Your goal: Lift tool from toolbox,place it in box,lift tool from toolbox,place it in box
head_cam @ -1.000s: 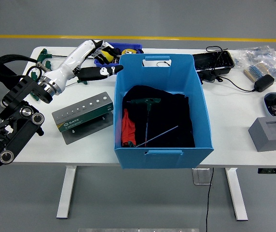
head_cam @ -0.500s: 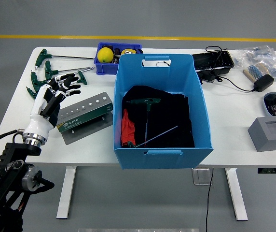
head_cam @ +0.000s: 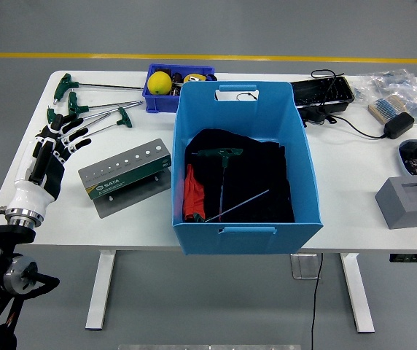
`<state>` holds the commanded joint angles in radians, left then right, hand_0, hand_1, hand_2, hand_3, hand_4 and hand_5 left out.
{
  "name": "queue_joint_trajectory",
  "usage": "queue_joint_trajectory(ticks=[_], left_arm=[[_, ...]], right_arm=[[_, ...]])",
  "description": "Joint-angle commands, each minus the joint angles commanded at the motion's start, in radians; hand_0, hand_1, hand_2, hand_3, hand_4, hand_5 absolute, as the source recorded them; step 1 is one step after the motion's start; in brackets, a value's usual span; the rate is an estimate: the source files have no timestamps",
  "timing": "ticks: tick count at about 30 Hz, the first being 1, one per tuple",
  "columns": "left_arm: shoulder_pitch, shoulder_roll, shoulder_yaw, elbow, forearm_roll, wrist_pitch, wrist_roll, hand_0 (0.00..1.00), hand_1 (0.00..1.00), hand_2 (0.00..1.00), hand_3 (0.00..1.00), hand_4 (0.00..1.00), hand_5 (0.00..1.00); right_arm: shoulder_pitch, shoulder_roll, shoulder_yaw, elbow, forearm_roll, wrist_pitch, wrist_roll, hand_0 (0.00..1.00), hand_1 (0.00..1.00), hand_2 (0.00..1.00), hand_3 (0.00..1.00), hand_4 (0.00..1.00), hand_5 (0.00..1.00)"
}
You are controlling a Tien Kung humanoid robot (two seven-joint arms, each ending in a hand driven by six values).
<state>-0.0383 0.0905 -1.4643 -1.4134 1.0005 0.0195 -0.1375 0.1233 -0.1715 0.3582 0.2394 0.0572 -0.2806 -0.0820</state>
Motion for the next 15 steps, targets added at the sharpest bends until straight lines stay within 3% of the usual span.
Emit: queue_joint_trajectory(ticks=[5,15], left_arm=[[-0.003,0.0,-0.004,0.001,0.038,-0.014,0.037,0.641,0.704,0.77,0.705,0.928,0.702],[-0.004,0.003,-0.002,-0.004,0.068,-0.026,0.049,0.662,0.723,0.796,0.736,0.912,0.732]], right_arm=[[0.002,0.0,0.0,-0.001,0.0,0.002,0.0,0.627,0.605,0.676,0.548,0.76,0.664],[0.006,-0.001,0.003,-0.001,-0.006,0.003,-0.003,0.629,0.605,0.674,0.548,0.759,0.664]])
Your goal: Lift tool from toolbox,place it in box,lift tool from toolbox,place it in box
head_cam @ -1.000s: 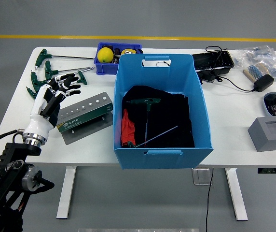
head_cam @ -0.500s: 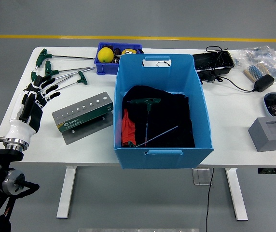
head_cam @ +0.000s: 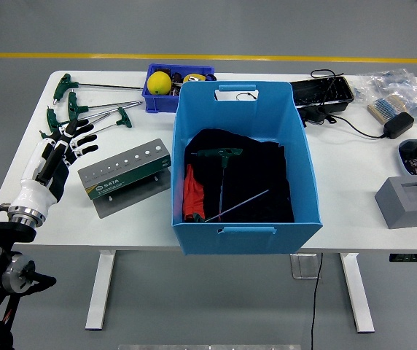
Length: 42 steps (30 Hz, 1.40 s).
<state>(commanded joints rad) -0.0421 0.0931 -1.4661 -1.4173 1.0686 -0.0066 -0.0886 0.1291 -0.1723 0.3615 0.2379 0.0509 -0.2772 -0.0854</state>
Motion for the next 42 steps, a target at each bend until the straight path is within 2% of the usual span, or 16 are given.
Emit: queue_joint_trajectory(ticks=[3,4,9,10,21,22,27,28,38,42], left_arm=[[-0.001,-0.001,0.004,0.0,-0.004,0.0,-0.003,0.662,0.723,0.796,0.736,0.912,0.732],[-0.001,-0.002,0.005,0.0,-0.006,0.001,-0.005,0.708,0.772,0.838,0.753,0.915,0.752],[-0.002,-0.004,0.008,0.003,-0.016,0.01,-0.016,0.708,0.772,0.838,0.753,0.915,0.752],[-0.002,-0.004,0.008,0.004,-0.018,0.012,-0.018,0.763,0.808,0.876,0.771,0.917,0.763],[-0.001,-0.003,0.005,0.008,-0.01,0.004,-0.01,0.781,0.823,0.883,0.772,0.917,0.769],[-0.001,-0.004,0.005,0.008,-0.005,0.004,-0.01,0.805,0.86,0.909,0.826,0.922,0.846],[-0.002,-0.003,0.007,0.007,0.024,-0.016,0.01,0.805,0.86,0.909,0.826,0.922,0.846],[-0.002,-0.003,0.007,0.007,0.025,-0.018,0.011,0.839,0.916,0.958,0.862,0.923,0.992],[-0.001,-0.003,0.001,0.009,0.029,-0.019,0.009,0.844,0.926,0.966,0.864,0.924,0.994],[-0.003,-0.01,-0.001,0.012,-0.007,-0.029,0.017,0.85,0.926,0.967,0.862,0.932,0.98]], right_arm=[[0.001,0.0,0.001,0.0,-0.003,0.0,-0.001,0.629,0.605,0.674,0.548,0.759,0.664],[0.002,0.0,0.002,0.0,-0.004,0.0,-0.001,0.628,0.605,0.675,0.548,0.759,0.663],[0.003,-0.001,0.002,0.0,-0.005,0.001,-0.002,0.628,0.605,0.675,0.548,0.759,0.663],[0.003,-0.001,0.002,0.0,-0.006,0.001,-0.002,0.629,0.604,0.675,0.548,0.759,0.664],[0.003,-0.001,0.005,-0.001,-0.009,0.002,-0.003,0.629,0.605,0.676,0.548,0.759,0.664],[0.003,-0.001,0.005,-0.001,-0.009,0.002,-0.003,0.629,0.605,0.675,0.548,0.759,0.664],[0.004,-0.001,0.009,-0.001,-0.016,0.002,-0.006,0.629,0.605,0.675,0.548,0.759,0.664],[0.004,-0.001,0.01,-0.001,-0.017,0.002,-0.006,0.629,0.605,0.676,0.548,0.76,0.664],[0.003,-0.001,0.016,-0.002,-0.022,0.001,-0.007,0.629,0.605,0.676,0.549,0.76,0.665],[0.002,-0.001,0.017,-0.002,-0.02,0.002,-0.007,0.629,0.605,0.676,0.548,0.76,0.665]])
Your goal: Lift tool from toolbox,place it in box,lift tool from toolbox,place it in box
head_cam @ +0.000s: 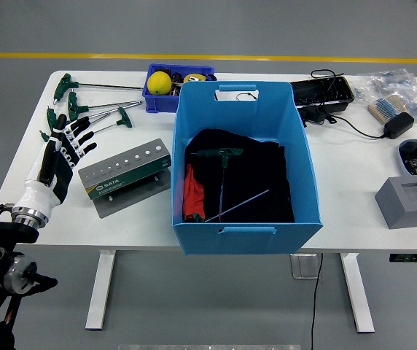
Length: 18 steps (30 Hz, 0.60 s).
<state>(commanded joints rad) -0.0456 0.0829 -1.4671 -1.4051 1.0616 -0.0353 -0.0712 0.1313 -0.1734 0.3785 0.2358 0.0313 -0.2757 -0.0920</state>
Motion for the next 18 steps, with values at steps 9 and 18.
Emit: queue_joint_trajectory(ticks=[9,18], left_arm=[[0.002,0.0,0.003,-0.002,-0.001,0.0,0.004,0.853,0.926,0.967,0.86,0.931,0.957],[0.007,-0.003,0.0,-0.002,0.014,0.001,0.006,0.855,0.922,0.965,0.859,0.923,0.998]], right_arm=[[-0.002,0.001,0.002,0.0,0.0,-0.001,-0.001,0.629,0.605,0.676,0.548,0.761,0.665],[-0.007,0.0,0.009,0.001,-0.015,-0.001,-0.005,0.629,0.604,0.676,0.549,0.76,0.665]])
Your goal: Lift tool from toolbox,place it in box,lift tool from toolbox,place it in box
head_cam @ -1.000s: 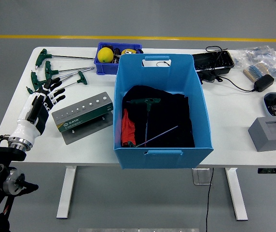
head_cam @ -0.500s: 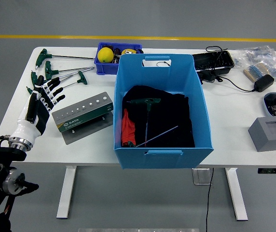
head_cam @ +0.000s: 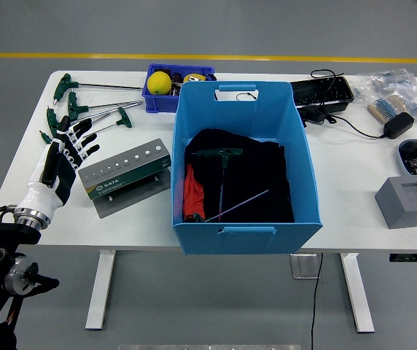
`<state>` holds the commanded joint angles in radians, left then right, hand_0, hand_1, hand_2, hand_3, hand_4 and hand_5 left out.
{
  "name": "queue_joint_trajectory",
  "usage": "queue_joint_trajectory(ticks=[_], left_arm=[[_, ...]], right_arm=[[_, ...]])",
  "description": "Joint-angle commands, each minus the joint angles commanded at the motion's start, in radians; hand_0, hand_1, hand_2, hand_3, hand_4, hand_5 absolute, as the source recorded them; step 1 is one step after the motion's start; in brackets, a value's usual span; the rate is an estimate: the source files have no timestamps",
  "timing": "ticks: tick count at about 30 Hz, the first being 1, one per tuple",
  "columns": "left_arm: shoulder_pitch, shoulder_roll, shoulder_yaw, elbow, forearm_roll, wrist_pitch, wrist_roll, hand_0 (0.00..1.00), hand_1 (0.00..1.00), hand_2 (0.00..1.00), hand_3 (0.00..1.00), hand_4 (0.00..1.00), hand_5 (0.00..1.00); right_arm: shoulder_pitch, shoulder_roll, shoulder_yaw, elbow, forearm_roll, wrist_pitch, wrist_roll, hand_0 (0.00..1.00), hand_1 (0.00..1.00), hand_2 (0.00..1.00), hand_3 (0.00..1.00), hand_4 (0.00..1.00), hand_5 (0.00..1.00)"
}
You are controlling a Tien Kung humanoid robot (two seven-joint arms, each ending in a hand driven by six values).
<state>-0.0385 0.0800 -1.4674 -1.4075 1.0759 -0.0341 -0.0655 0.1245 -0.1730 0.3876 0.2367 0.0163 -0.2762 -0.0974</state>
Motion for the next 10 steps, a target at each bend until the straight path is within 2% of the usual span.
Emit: queue_joint_trajectory(ticks=[10], left_arm=[[-0.002,-0.002,0.006,0.007,0.002,-0.001,0.006,0.856,0.919,0.964,0.859,0.925,0.998]], right_arm=[[-0.003,0.0,0.001,0.0,-0.001,-0.001,0.0,0.629,0.604,0.676,0.548,0.761,0.665]])
